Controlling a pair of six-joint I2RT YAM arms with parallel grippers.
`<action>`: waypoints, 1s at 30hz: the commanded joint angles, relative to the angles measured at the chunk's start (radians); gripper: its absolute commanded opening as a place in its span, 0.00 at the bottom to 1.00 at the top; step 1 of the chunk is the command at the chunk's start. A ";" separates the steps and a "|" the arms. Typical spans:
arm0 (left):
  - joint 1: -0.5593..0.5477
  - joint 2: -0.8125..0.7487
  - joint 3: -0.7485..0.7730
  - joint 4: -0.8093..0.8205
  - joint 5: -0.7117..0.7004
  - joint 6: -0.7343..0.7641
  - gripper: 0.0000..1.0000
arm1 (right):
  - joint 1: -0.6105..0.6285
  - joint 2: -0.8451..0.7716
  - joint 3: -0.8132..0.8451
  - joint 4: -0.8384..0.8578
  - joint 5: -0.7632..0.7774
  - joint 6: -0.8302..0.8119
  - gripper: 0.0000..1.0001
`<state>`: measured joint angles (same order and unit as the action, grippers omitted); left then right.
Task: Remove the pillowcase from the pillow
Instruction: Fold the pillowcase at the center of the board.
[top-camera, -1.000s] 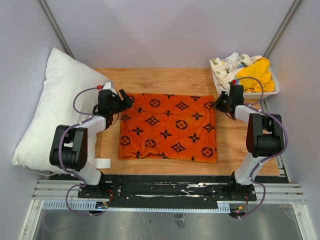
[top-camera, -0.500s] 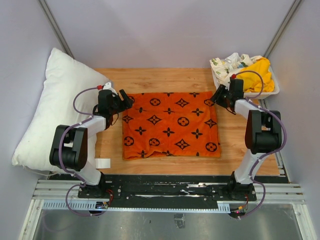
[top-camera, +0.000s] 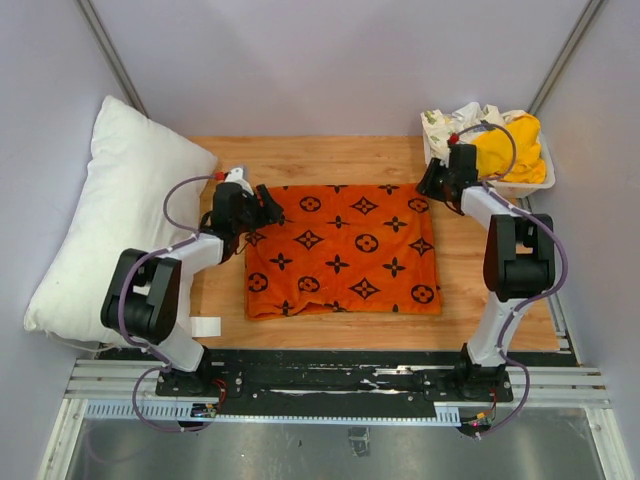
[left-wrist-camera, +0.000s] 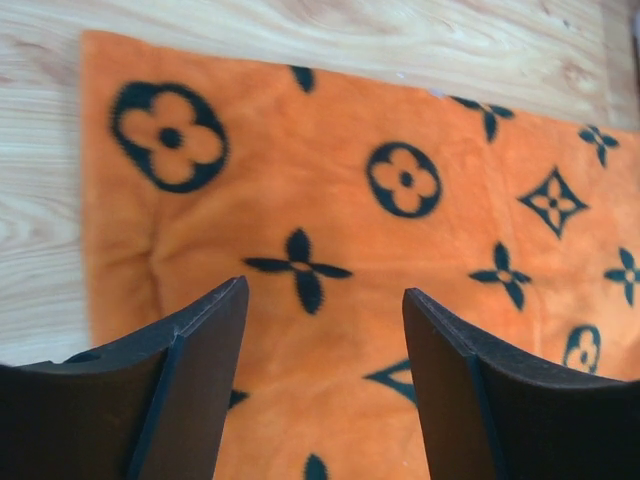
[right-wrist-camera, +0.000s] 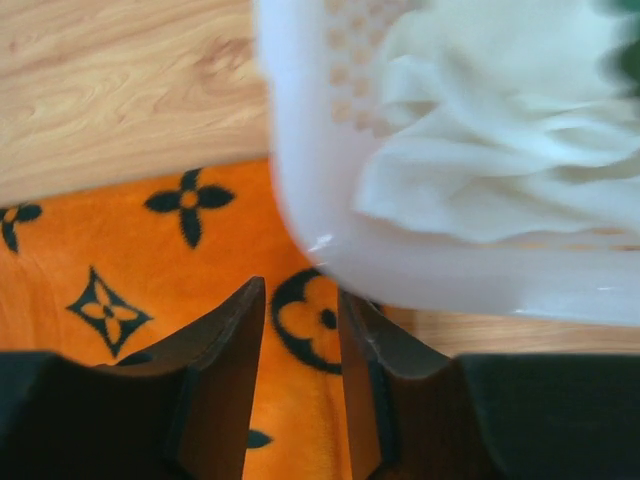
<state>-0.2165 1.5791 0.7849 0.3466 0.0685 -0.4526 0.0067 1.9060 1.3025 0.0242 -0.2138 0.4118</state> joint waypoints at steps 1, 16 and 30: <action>-0.069 -0.035 -0.016 0.056 0.074 -0.014 0.61 | 0.137 -0.042 0.005 -0.048 0.025 -0.086 0.32; -0.429 -0.270 -0.355 0.111 0.437 0.010 0.51 | 0.505 -0.634 -0.599 -0.165 -0.149 0.074 0.13; -0.439 -0.278 -0.493 -0.137 0.132 -0.082 0.56 | 0.096 -0.666 -0.717 -0.445 -0.106 0.018 0.09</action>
<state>-0.6537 1.3422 0.3340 0.3653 0.3588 -0.4957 0.2089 1.2198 0.5766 -0.3305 -0.3710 0.4507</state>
